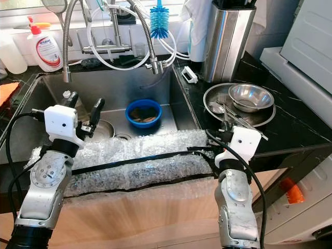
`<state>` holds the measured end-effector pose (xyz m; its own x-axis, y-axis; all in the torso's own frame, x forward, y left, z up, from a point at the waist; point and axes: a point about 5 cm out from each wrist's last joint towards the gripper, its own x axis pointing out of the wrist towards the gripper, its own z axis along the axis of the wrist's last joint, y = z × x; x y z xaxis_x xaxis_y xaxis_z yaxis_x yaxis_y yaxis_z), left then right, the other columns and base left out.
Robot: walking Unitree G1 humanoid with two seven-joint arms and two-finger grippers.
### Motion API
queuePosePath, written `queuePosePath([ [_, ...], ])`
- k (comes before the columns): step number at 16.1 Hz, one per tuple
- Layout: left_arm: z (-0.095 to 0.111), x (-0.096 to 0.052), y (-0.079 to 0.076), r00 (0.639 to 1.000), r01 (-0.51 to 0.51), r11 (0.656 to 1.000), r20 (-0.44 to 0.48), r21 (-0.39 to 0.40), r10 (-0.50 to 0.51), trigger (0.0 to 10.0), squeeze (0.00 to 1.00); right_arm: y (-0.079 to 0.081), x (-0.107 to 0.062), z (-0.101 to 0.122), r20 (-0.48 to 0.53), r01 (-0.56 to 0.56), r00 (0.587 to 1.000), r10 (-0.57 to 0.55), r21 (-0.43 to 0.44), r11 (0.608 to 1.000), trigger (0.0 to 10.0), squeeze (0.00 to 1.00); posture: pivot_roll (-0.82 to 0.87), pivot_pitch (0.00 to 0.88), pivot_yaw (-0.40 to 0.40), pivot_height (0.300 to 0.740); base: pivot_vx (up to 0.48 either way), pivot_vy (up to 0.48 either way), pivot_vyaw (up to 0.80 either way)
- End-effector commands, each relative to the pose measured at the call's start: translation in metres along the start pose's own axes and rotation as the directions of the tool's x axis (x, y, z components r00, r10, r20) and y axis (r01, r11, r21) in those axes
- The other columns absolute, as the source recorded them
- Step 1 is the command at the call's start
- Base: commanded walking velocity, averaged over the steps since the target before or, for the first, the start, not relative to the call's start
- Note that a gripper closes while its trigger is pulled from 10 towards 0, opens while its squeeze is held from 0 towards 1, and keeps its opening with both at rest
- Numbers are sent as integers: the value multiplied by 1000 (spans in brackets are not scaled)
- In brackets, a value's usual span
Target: Kitchen organization
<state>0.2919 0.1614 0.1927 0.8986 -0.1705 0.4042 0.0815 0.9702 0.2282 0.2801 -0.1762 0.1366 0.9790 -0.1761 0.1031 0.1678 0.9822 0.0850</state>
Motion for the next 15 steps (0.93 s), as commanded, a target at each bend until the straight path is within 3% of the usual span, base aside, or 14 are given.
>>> queuePosePath([
  [1, 2, 3, 1, 1000, 0, 1000, 10, 20, 0, 10000, 0, 7, 2, 10, 54, -39, 998, 38, 33, 999, 10000, 0, -51, 0, 17, 740, 0, 0, 0],
  [8, 3, 5, 2, 1000, -10, 1000, 19, 22, 10, 10000, 0, 16, 5, 32, 172, -98, 980, 97, -5, 995, 10000, 0, -54, 0, 16, 740, 0, 0, 0],
  [9, 5, 7, 2, 1000, -12, 1000, 26, 21, 12, 10000, 0, 24, 9, 48, 234, -156, 958, 165, -56, 986, 10000, 0, -56, 0, 17, 740, 0, 0, 0],
  [10, 5, 7, 3, 1000, -13, 1000, 28, 20, 13, 10000, 0, 26, 10, 51, 242, -172, 953, 181, -55, 983, 10000, 0, -56, 0, 17, 740, 0, 0, 0],
  [14, 19, 20, 20, 995, -73, 989, 58, -130, 81, 10000, 0, 34, 21, 65, 274, -298, 920, 281, 21, 954, 10000, 0, -53, 0, 18, 740, 0, 0, 0],
  [15, 24, 26, 23, 997, -49, 964, 51, -262, 65, 10000, 0, 35, 22, 66, 275, -349, 908, 317, 74, 934, 10000, 0, -53, 0, 19, 740, 0, 0, 0],
])
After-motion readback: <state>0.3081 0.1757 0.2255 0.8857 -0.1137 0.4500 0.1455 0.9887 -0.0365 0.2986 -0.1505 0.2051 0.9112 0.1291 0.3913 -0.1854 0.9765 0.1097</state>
